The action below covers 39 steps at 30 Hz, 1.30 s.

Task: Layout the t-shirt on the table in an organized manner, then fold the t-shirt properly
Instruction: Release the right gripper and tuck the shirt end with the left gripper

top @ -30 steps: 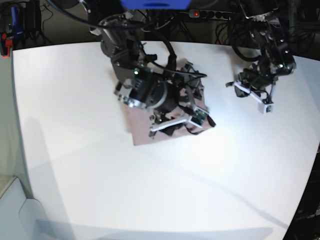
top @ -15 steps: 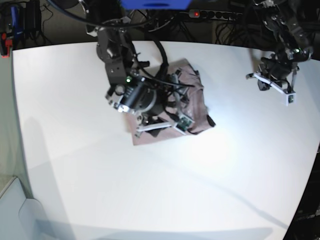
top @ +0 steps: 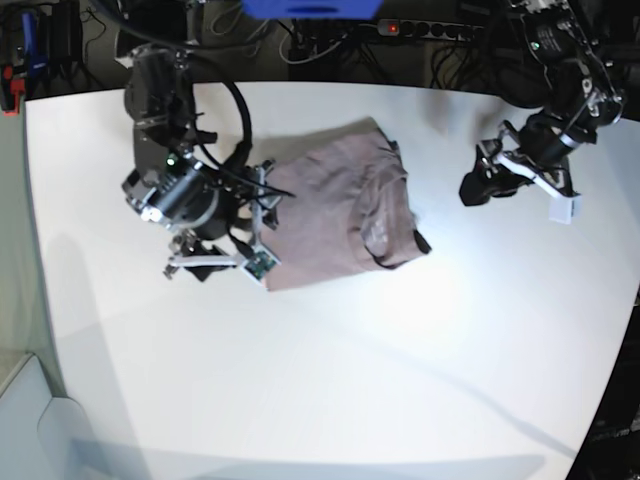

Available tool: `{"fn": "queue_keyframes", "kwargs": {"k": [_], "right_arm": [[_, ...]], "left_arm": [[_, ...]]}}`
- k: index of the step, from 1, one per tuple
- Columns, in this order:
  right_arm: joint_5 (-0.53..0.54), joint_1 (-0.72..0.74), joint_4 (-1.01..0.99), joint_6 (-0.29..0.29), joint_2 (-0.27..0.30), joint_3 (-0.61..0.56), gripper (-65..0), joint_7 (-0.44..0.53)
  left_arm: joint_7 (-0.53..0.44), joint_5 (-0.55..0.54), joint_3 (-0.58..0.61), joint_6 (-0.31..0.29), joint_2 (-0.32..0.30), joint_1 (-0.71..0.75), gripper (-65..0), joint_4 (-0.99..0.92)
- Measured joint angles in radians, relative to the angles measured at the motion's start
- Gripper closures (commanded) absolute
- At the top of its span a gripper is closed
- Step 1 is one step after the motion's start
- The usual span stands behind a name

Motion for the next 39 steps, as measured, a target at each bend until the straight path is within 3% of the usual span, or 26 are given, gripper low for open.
{"fn": "queue_keyframes", "kwargs": {"k": [6,9,15,24,31,36,39], "right_arm": [[0.004,-0.04,0.022,0.0,0.035,0.048,-39.8,0.002],[0.002,-0.05,0.023,0.0,0.047,0.062,-39.8,0.005],[0.0,-0.065,0.022,0.0,0.073,0.092,-39.7,-0.003],[0.005,-0.083,0.028,0.0,0.085,0.089,-39.7,0.002],[0.004,-0.08,0.028,0.0,0.085,0.089,-39.7,0.003],[0.004,-0.08,0.028,0.0,0.085,0.089,-39.7,0.003],[0.004,-0.08,0.028,0.0,0.085,0.089,-39.6,0.003]], "left_arm": [[-0.008,-0.025,0.097,0.005,0.032,-0.085,-44.5,-0.121],[0.001,-0.023,0.109,0.006,0.076,-0.092,-49.0,-0.18],[-0.007,-0.021,0.111,0.007,0.099,-0.153,-56.2,-0.259],[-0.019,-0.031,0.114,0.014,0.099,-0.219,-56.1,-0.426],[-0.096,0.091,0.25,0.007,0.103,-0.259,-56.1,-0.443],[-0.122,0.142,0.32,0.0,0.108,-0.278,-53.9,-0.463],[-0.179,0.184,0.36,-0.001,0.106,-0.306,-38.8,-0.519]]}}
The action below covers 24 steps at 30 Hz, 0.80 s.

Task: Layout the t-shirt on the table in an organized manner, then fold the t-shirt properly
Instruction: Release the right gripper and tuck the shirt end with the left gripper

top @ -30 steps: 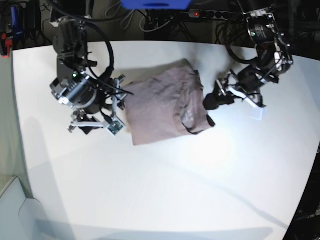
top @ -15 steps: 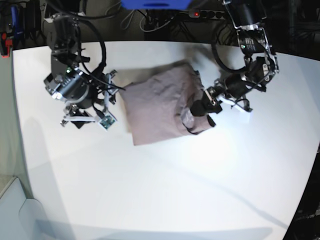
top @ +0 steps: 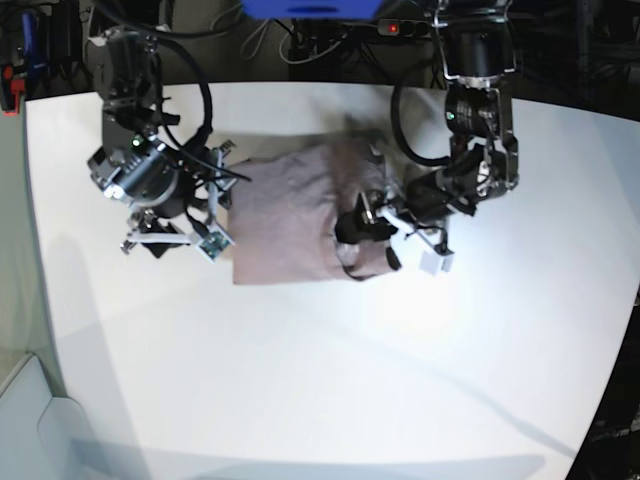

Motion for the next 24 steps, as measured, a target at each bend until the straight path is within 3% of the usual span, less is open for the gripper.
{"fn": "queue_keyframes", "kwargs": {"k": [5,6,11,18,21,24], "right_arm": [[0.0,-0.002,0.001,0.0,0.0,0.013,-39.6,0.001],[0.006,-0.002,0.003,0.0,-0.001,0.032,-39.6,0.002],[-0.003,-0.003,0.007,0.0,-0.005,0.169,-39.6,0.0],[0.0,-0.037,0.017,0.0,-0.001,0.353,-39.6,-0.003],[0.0,-0.059,0.022,0.0,-0.006,0.391,-39.6,0.002],[0.005,-0.082,0.022,0.0,-0.009,0.412,-39.6,0.006]], "left_arm": [[-0.081,0.042,0.075,-0.004,-0.006,-0.056,-3.4,-0.129],[-0.089,0.055,0.09,-0.011,-0.005,-0.073,0.0,-0.153],[-0.103,0.206,0.21,-0.029,-0.01,-0.176,-2.2,-0.21],[-0.136,0.36,0.494,-0.044,-0.108,-0.316,-1.9,-0.224],[-0.216,0.449,0.684,-0.137,-0.163,-0.383,-1.9,-0.227],[-0.267,0.563,0.855,-0.215,-0.172,-0.447,-1.9,-0.229]]}}
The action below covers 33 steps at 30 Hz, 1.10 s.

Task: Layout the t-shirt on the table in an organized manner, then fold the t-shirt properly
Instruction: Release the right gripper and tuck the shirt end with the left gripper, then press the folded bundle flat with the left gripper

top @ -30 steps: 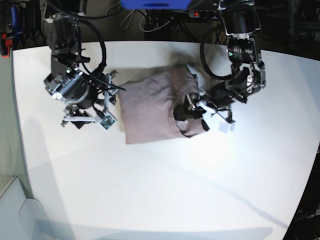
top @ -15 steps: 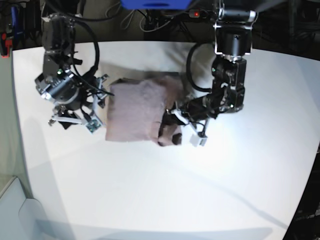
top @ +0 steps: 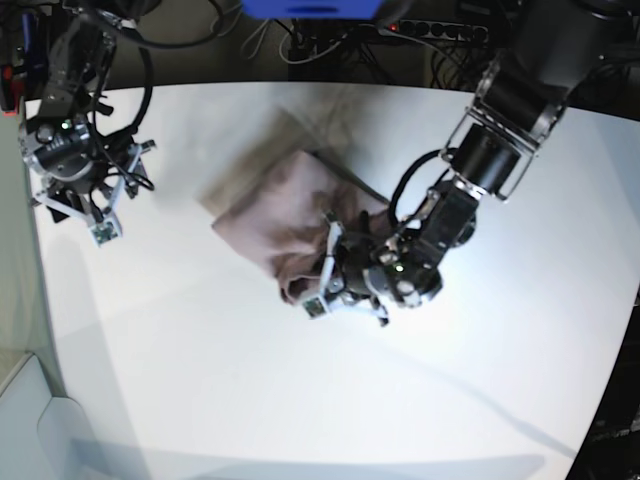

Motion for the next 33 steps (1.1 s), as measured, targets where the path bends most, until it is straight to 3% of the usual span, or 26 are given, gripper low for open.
{"fn": "queue_keyframes", "kwargs": {"k": [5,10,14,22,33], "right_arm": [[-0.002,-0.031,0.0,0.0,-0.002,0.037,-39.6,-0.001],[0.0,-0.074,0.023,0.0,-0.005,0.035,-39.6,0.002],[-0.003,-0.086,0.027,0.0,-0.033,0.056,-39.6,-0.003],[-0.004,-0.084,0.027,0.0,-0.055,0.113,-39.6,-0.004],[-0.004,-0.085,0.027,0.0,-0.055,0.108,-39.6,-0.004]], "left_arm": [[-0.097,0.167,0.128,-0.077,0.037,-0.031,-1.9,0.0],[-0.183,0.341,0.142,-0.097,0.114,-0.019,-2.1,-0.005],[-0.188,0.51,0.145,-0.103,0.172,-0.019,-2.2,-0.01],[-0.183,0.569,0.145,-0.103,0.194,-0.019,-2.9,-0.01],[-0.183,0.573,0.14,-0.099,0.189,-0.021,-33.3,-0.008]]}}
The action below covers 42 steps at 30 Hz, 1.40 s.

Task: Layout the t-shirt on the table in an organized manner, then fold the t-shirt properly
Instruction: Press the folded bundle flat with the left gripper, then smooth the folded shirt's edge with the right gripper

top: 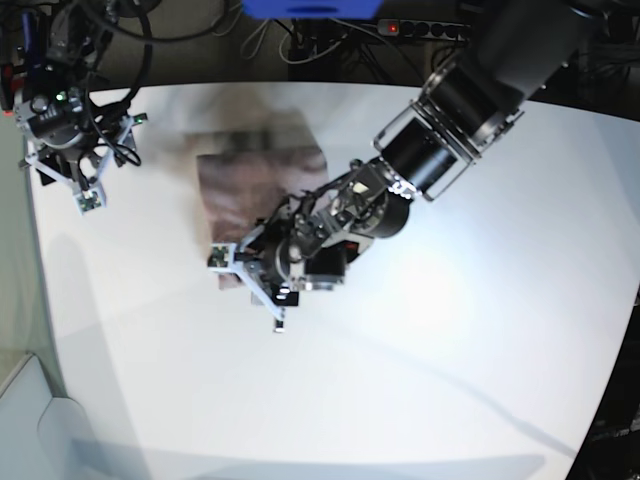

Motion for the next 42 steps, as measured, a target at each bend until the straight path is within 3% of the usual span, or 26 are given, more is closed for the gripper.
{"fn": "queue_keyframes", "kwargs": {"k": [4,19,23,26,28,31,35,36,42], "right_arm": [[0.003,-0.014,0.0,0.0,0.0,-0.002,-39.6,0.003],[0.003,-0.019,0.0,0.0,-0.024,-0.005,-39.6,0.006],[0.002,-0.016,0.0,0.0,-0.034,-0.003,-39.6,0.005],[0.007,-0.008,0.0,0.0,-0.064,-0.008,-38.9,0.008],[0.001,0.007,0.0,0.0,-0.081,-0.006,-34.6,0.006],[-0.005,0.031,0.0,0.0,-0.083,-0.045,-21.2,0.003],[-0.002,0.065,0.006,0.0,-0.094,-0.18,-0.2,0.0],[0.002,0.071,0.006,0.0,-0.104,-0.217,0.0,0.005],[-0.005,0.078,0.005,0.0,-0.16,-0.414,0.0,0.003]], "left_arm": [[0.0,0.0,-0.002,0.0,0.0,-0.002,-36.4,0.008],[0.005,-0.003,-0.021,-0.006,-0.028,0.004,-36.3,0.216],[0.01,0.0,-0.156,-0.011,-0.04,0.004,-36.2,0.285],[0.018,-0.005,-0.34,-0.009,-0.04,0.019,-36.1,0.364],[0.057,-0.013,-0.484,-0.003,-0.053,0.05,-35.6,0.418],[0.119,0.004,-0.692,-0.002,-0.086,0.114,-26.5,0.488],[0.158,0.003,-0.891,-0.002,-0.103,0.216,-4.1,0.575],[0.17,0.001,-0.922,-0.002,-0.107,0.244,0.0,0.588],[0.208,-0.007,-1.043,-0.006,-0.153,0.428,0.0,0.693]]}}
